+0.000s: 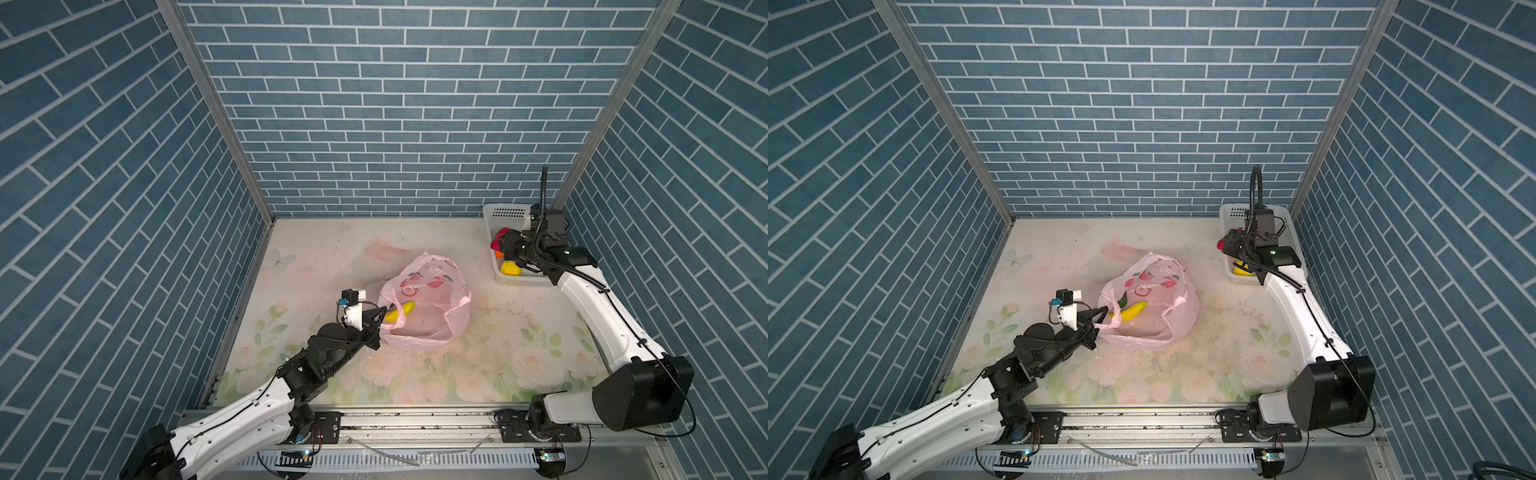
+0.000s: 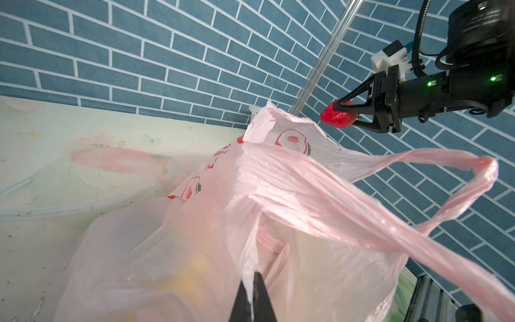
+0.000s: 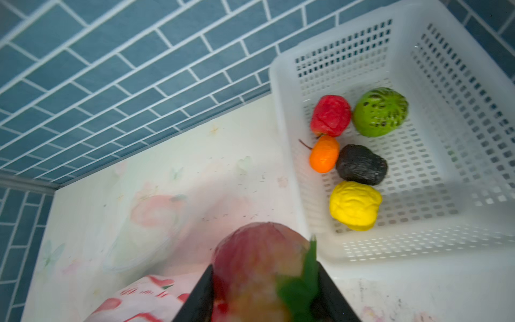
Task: Untie the knot of the plastic bag and take out the fruit
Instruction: Place the fruit in the basket.
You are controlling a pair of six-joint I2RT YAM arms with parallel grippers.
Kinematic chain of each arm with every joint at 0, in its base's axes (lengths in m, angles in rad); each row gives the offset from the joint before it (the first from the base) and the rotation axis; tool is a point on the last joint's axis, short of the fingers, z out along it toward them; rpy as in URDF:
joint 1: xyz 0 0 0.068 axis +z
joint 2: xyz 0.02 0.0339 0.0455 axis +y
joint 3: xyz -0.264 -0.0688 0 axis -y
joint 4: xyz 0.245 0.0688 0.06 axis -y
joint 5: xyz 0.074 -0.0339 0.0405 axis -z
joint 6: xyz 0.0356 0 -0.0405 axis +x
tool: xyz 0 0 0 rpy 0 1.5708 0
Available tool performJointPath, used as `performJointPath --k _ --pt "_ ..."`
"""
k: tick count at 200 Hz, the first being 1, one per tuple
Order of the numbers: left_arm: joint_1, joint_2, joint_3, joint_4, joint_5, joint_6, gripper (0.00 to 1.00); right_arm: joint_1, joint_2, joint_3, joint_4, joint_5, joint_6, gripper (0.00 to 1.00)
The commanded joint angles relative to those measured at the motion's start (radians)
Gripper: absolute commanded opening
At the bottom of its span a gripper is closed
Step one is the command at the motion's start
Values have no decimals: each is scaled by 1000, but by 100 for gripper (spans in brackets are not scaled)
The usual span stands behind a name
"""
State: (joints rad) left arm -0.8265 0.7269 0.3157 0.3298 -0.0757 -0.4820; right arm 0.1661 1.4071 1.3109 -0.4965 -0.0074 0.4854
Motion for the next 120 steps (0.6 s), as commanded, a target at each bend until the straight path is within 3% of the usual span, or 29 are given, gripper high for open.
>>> performJointPath --k 1,71,120 --pt "53 18 26 -12 117 4 4 -75 75 -49 85 -27 -70 35" --pt "153 81 52 36 291 -6 3 -233 348 26 212 -18 -95 35" --pt "155 41 42 13 281 -3 4 -258 419 88 151 6 -129 71"
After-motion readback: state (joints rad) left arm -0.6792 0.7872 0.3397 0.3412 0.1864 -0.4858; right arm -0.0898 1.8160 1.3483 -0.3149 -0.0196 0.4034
